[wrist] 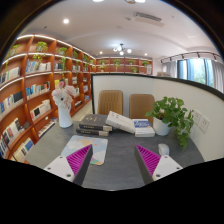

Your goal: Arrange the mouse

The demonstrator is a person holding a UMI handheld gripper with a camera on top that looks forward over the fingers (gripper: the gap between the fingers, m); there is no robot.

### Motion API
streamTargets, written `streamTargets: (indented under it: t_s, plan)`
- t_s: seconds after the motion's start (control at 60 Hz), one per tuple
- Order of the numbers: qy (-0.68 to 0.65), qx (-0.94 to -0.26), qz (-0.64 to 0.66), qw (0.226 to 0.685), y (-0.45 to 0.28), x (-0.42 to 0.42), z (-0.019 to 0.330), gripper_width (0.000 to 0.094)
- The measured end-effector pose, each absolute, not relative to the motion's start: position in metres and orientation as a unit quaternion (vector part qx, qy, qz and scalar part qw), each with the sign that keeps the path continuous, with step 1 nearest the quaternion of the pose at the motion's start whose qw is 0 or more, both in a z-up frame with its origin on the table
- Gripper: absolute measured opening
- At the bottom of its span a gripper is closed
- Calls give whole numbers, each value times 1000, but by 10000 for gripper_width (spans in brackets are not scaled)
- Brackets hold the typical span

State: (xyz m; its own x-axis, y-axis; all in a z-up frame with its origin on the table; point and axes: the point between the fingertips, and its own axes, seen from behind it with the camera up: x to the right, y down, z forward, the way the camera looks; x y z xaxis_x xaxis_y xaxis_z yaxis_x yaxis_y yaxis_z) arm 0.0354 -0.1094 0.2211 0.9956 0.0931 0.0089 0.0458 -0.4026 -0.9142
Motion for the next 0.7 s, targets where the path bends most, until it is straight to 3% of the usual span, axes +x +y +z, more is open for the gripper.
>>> streamTargets:
  t_s: [0.367, 0.7]
  plan:
    - [5, -882, -23, 470, -119, 163, 98, 852]
    - [37, -904, -50, 424, -59, 291, 34, 841]
